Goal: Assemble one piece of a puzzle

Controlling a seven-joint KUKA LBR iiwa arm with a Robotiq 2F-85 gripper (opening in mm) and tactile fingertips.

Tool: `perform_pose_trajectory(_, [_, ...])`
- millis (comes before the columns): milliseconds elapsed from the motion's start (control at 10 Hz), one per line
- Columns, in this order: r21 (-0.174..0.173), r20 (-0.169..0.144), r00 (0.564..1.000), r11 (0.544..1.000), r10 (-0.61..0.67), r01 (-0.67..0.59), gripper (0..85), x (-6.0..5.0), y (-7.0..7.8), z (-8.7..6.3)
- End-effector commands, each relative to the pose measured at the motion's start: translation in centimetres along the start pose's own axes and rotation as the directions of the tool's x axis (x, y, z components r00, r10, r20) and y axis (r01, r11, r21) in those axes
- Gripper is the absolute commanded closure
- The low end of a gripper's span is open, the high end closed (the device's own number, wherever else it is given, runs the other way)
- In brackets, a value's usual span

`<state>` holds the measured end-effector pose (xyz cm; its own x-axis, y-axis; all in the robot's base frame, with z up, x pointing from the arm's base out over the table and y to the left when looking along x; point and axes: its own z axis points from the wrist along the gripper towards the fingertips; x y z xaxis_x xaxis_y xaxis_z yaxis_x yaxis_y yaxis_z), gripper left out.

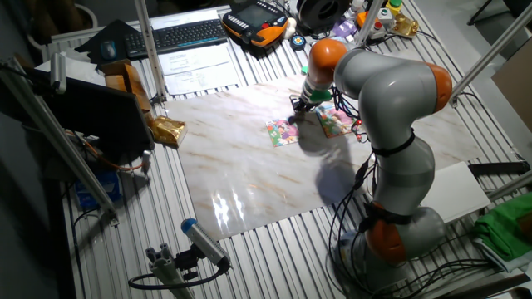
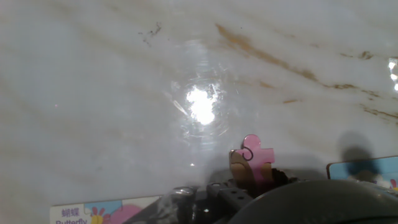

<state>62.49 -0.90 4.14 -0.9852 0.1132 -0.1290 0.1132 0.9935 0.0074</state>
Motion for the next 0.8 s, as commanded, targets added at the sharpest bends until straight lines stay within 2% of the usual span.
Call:
perform_pose_trajectory(0, [0.001,0.0,1.0,1.0,0.0,0.0,48.3,0.0,0.0,0.0])
perform_pose_trajectory(300, [0.019,0.004,1.0,1.0,-0.006,0.005,48.0,0.0,-0.1,-0.9])
perform_pose_trajectory(700, [0.008,-0.007,1.0,1.0,-0.008,0.009,48.3,0.1,0.0,-2.2])
